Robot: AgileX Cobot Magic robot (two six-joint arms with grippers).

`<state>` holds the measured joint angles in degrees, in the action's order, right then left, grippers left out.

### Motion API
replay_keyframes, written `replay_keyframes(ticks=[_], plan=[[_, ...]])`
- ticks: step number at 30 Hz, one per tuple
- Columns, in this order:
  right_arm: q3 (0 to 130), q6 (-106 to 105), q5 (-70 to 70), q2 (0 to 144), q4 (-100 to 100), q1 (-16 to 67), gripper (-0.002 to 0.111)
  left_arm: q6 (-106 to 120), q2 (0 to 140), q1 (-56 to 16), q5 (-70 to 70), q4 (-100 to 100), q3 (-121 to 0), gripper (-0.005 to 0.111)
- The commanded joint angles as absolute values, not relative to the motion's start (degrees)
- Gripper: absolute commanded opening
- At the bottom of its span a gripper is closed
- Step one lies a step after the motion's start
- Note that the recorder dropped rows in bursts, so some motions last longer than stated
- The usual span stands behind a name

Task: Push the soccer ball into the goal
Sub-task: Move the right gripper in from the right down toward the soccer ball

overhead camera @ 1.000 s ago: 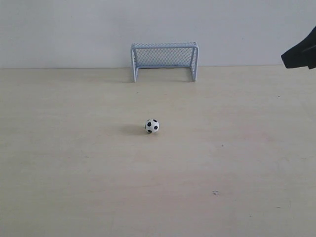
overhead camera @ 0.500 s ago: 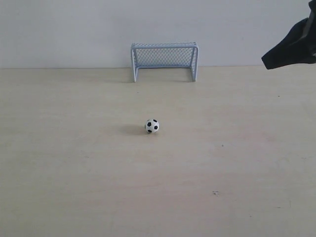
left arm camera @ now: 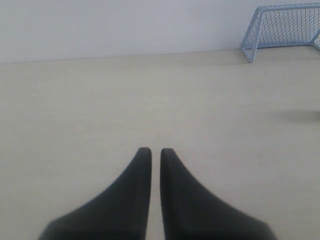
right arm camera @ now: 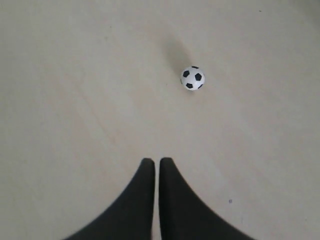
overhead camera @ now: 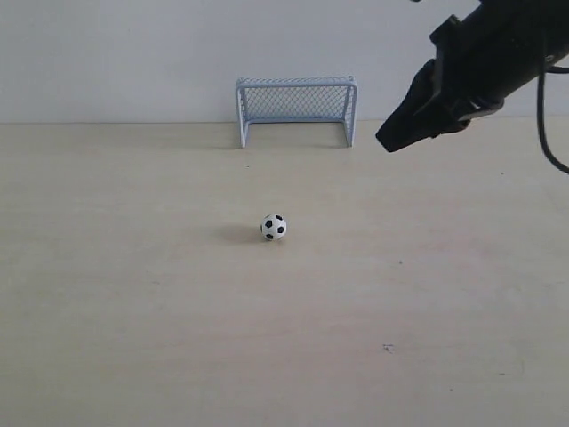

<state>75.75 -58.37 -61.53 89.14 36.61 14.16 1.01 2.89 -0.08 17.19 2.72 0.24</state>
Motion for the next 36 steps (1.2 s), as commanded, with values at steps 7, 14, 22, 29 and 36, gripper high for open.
replay_keyframes(ticks=[7,14,22,29,36], plan=[[82.0,-55.6,-63.8,95.9,32.4,20.0,0.0,0.5,2.7,-0.5,16.5,2.3,0.0,0.006],[82.0,-55.6,-63.2,96.6,32.6,19.9,0.0,0.5,2.7,-0.5,16.5,2.3,0.0,0.006],[82.0,-54.9,-64.3,96.6,32.4,19.9,0.0,0.5,2.7,-0.5,16.5,2.3,0.0,0.006],[82.0,-54.5,-65.1,96.6,32.1,19.9,0.0,0.5,2.7,-0.5,16.5,2.3,0.0,0.006],[82.0,-52.8,-66.8,96.6,31.3,19.9,0.0,0.5,2.7,-0.5,16.5,2.3,0.0,0.006]])
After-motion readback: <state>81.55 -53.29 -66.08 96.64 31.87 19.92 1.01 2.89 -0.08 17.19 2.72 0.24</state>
